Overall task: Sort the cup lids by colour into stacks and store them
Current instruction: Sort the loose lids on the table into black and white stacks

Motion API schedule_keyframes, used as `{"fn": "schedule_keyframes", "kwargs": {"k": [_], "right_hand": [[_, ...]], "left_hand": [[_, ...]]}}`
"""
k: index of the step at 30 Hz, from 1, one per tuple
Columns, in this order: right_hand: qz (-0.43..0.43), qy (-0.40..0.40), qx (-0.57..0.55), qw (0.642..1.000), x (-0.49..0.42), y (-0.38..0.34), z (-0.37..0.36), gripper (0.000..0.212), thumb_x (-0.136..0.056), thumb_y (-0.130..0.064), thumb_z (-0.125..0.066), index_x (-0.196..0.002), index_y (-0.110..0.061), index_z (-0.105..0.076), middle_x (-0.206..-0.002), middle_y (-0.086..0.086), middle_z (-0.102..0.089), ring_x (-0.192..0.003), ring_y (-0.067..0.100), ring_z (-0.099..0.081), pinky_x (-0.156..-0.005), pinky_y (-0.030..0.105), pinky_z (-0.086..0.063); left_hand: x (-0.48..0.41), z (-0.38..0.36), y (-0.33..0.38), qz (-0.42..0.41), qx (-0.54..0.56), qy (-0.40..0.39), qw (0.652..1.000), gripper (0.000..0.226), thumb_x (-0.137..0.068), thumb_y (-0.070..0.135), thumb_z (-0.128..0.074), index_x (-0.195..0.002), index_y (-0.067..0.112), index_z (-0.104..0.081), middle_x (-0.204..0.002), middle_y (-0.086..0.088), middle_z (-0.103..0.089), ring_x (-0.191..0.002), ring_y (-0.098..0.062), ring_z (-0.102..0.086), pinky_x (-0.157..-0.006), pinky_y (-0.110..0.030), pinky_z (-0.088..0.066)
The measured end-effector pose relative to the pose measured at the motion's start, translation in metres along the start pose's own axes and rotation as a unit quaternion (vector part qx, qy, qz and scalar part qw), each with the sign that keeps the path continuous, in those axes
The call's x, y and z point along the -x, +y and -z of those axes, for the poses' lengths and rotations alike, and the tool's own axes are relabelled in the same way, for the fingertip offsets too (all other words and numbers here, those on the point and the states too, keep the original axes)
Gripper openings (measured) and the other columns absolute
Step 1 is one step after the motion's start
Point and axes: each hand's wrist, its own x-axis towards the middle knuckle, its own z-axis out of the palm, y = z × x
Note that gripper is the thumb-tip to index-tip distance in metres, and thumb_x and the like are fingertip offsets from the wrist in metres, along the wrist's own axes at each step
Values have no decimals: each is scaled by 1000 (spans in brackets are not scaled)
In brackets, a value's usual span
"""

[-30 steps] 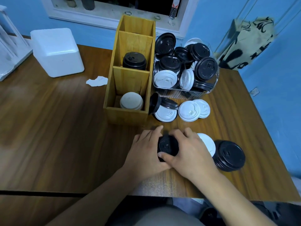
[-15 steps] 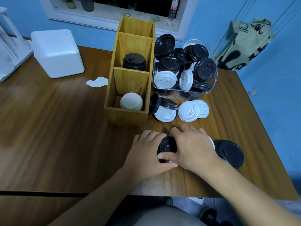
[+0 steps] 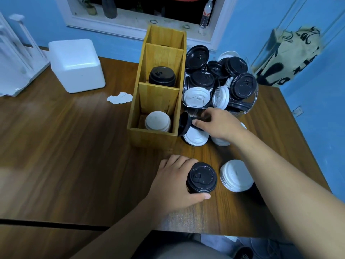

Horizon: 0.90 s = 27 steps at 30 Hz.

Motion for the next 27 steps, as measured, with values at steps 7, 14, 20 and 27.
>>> {"fn": "schedule_keyframes", "kwargs": {"k": [7, 14, 20, 27], "right_hand": [[-10, 52, -116, 992, 17, 14, 6, 47, -72, -58, -81, -102, -30, -57, -95, -16, -65, -88, 10, -62, -78, 35, -51], [132, 28, -160, 978, 116, 37, 4, 49, -69, -41, -88, -112, -41, -64, -112, -21, -64, -105, 1, -58, -92, 24, -47], [258, -14, -81, 963, 139, 45, -31, 61, -79, -55, -72, -132, -28, -64, -138, -18, -56, -127, 4, -47, -109, 20, -35], [271, -16, -53, 961, 136, 47, -46, 54, -83, -38, -78, -135, -28, -65, -143, -13, -52, -128, 8, -44, -107, 19, -33]], "left_hand": [[0, 1, -1, 3, 3, -2, 1000, 91, -64, 87, -60, -139, 38, -43, -136, 26, -45, -131, 0, -33, -110, -32, -30], [-2, 1, 0, 19, 21, 0, 1000, 102, -61, 84, -66, -146, 37, -33, -137, 24, -45, -131, -1, -34, -110, -33, -30], [0, 0, 1, 20, 15, -1, 1000, 111, -61, 84, -67, -151, 31, -30, -138, 19, -47, -133, -4, -34, -110, -35, -30], [-1, -1, 0, 12, 5, -8, 1000, 110, -62, 82, -67, -151, 30, -29, -140, 19, -46, -133, -4, -34, -110, -33, -28]]}}
